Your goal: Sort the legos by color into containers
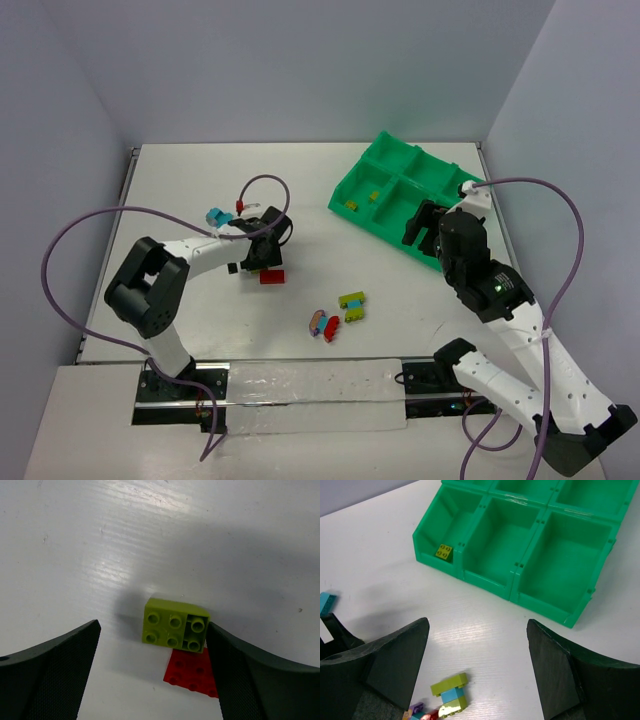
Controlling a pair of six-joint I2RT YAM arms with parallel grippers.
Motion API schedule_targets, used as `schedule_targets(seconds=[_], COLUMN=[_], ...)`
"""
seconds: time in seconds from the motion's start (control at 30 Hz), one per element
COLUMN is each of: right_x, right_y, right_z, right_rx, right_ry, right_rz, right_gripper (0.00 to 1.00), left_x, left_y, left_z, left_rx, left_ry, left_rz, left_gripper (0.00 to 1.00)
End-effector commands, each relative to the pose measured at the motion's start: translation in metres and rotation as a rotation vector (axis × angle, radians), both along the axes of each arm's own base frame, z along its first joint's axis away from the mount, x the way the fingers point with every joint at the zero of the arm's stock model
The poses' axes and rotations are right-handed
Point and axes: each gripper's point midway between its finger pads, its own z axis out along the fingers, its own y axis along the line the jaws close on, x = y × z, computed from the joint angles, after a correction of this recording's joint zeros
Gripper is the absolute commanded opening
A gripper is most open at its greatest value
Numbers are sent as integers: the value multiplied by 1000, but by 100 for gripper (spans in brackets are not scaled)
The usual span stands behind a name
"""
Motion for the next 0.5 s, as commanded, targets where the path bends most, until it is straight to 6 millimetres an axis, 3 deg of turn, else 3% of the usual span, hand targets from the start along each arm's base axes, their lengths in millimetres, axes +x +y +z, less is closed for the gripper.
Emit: schedule_targets(seconds=[0.0,0.47], right_x=[7,8], right_y=[2,2], right_z=[14,14], right_rx=[17,15], right_ry=[-46,-44], right_rz=[-8,-10], right_gripper=[86,86], left_x=[14,11], left_y=[-12,-22], left_z=[3,-1], left_rx=[-76,-122], left_ry=[-30,-3], left_rz=[-49,-59], left_gripper=[89,77])
